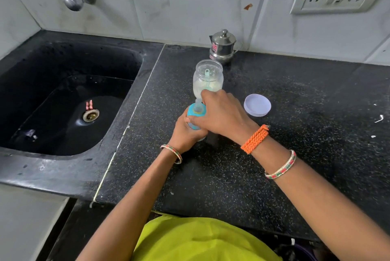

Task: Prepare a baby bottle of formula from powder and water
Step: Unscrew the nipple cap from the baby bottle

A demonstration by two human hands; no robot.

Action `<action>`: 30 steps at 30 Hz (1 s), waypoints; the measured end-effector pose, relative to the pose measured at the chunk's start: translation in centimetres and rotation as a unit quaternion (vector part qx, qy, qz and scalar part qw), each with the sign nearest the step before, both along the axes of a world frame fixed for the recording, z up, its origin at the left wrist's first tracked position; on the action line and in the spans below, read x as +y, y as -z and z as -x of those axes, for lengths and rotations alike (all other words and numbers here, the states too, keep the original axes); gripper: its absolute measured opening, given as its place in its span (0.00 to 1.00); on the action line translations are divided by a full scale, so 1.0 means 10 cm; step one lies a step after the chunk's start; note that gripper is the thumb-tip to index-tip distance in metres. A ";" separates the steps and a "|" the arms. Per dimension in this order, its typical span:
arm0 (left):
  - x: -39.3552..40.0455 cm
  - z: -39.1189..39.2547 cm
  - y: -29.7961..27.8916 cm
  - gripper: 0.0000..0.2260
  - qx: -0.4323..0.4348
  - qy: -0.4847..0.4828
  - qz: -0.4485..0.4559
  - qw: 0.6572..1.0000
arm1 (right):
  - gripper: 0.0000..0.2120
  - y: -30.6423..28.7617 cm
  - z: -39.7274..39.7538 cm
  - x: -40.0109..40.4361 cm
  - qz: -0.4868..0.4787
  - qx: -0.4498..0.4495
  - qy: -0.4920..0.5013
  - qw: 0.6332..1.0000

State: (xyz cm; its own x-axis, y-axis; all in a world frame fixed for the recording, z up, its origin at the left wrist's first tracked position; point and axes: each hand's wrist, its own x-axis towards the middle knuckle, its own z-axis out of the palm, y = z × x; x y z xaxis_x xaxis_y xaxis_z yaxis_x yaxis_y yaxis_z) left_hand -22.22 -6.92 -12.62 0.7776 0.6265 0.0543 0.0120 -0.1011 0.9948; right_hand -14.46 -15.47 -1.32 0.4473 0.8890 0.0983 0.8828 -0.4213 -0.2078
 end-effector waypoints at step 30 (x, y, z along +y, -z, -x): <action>0.27 0.03 -0.58 0.13 0.179 0.270 -0.095 0.941 | 0.16 0.14 -0.18 -0.02 -0.178 0.087 -0.098 0.975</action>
